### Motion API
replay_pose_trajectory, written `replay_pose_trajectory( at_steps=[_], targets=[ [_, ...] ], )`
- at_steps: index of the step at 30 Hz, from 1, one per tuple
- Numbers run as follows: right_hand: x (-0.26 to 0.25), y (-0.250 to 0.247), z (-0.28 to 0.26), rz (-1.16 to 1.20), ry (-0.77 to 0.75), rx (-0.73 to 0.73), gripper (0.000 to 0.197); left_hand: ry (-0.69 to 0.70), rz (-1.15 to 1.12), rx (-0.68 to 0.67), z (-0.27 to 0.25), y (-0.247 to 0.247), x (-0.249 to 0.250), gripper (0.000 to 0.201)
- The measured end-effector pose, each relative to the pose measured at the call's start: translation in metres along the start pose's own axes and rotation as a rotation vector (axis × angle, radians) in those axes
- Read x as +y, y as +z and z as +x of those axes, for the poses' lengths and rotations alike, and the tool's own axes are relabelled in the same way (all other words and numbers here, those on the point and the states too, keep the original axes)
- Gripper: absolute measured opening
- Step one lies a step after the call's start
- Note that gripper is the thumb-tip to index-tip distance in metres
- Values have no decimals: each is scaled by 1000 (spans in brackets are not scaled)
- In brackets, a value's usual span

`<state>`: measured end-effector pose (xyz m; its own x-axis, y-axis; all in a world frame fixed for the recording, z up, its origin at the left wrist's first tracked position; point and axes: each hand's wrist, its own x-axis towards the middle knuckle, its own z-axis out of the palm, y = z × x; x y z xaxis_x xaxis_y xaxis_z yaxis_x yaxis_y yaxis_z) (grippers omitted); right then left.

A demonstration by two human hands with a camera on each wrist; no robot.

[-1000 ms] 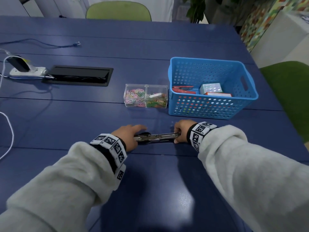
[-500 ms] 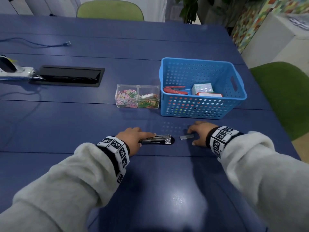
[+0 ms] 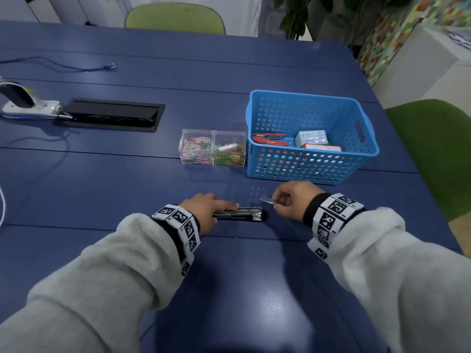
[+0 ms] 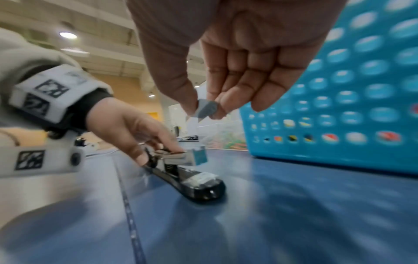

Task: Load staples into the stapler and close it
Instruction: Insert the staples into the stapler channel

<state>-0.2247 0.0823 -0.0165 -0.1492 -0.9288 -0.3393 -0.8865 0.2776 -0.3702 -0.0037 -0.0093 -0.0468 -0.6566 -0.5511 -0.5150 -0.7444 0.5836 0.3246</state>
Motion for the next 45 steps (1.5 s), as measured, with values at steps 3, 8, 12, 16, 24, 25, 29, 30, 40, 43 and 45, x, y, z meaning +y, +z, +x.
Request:
replay_pose_trajectory(
  at_steps=[3, 8, 12, 16, 24, 25, 29, 30, 40, 43, 45],
  targets=[
    [-24, 6, 5, -81, -156, -64, 21, -11, -14, -7, 1, -1, 1, 62],
    [-38, 13, 10, -155, -189, -114, 24, -24, -36, 10, 2, -1, 2, 61],
    [-40, 15, 11, -189, -180, -127, 24, -27, -55, 26, 3, 0, 2, 61],
    [-39, 17, 13, -185, -171, -133, 24, -26, -51, 33, 1, 1, 1, 61],
    [-40, 17, 15, -222, -190, -150, 25, -18, -46, 31, 3, 1, 2, 61],
    [-40, 17, 15, -225, -198, -151, 24, -16, -50, 33, 3, 1, 1, 61],
    [-41, 20, 18, -197, -185, -151, 20, -32, -116, 50, 3, 0, -3, 64],
    [-41, 20, 19, -184, -177, -156, 20, -46, -133, 60, 3, -1, -5, 65],
    [-34, 21, 20, -187, -104, -194, 31, -165, -141, 140, -11, -3, -40, 53],
    [-30, 23, 19, -152, -66, -200, 32, -213, -119, 180, -21, -2, -55, 43],
    [-26, 26, 17, -90, -27, -182, 30, -237, -110, 182, -26, -4, -61, 39]
  ],
)
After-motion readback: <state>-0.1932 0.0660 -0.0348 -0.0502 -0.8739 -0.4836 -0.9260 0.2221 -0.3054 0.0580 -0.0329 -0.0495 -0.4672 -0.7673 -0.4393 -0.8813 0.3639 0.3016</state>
